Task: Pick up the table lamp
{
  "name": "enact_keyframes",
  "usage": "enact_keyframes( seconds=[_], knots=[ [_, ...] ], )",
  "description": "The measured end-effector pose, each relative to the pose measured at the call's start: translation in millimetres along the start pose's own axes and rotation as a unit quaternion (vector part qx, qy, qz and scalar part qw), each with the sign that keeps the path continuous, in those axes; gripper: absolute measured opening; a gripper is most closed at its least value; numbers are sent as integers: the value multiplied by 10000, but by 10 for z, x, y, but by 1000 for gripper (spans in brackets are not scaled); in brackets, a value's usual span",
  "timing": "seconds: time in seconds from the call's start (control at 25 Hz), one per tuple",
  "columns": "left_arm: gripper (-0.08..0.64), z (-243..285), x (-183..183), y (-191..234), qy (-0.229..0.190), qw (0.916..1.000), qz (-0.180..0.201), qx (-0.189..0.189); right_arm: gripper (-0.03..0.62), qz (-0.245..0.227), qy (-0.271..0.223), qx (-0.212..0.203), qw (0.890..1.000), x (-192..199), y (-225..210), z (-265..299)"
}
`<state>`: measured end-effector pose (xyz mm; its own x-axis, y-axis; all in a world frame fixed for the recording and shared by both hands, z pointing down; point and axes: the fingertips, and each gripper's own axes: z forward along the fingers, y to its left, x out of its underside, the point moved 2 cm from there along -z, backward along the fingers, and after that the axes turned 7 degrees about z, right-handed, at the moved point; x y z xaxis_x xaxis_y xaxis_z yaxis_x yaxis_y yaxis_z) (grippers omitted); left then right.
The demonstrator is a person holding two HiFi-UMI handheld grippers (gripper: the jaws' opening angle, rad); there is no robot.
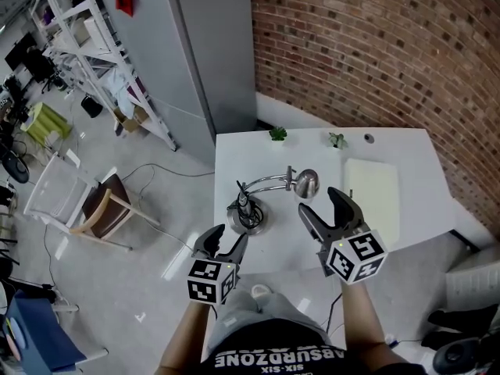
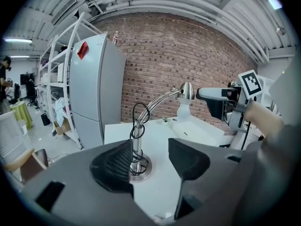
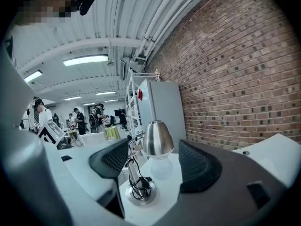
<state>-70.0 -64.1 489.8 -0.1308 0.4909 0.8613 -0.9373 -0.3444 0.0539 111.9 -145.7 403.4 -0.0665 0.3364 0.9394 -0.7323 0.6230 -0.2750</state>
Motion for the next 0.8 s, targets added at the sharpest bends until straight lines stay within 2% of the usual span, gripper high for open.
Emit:
enact_keyframes(
  seconds=[0.28, 0.44, 0.8],
  knots=[
    [221, 173, 74, 58, 187, 9998, 0, -24, 305, -43, 91, -136, 9999, -37, -50, 179],
    [247, 368, 147, 98, 363, 9993, 45, -46, 305, -91, 172, -208, 9996, -24, -58, 258],
    [258, 651, 240, 239, 547, 9984, 88, 68, 305, -162, 430, -111, 9989, 65, -88, 384]
  ],
)
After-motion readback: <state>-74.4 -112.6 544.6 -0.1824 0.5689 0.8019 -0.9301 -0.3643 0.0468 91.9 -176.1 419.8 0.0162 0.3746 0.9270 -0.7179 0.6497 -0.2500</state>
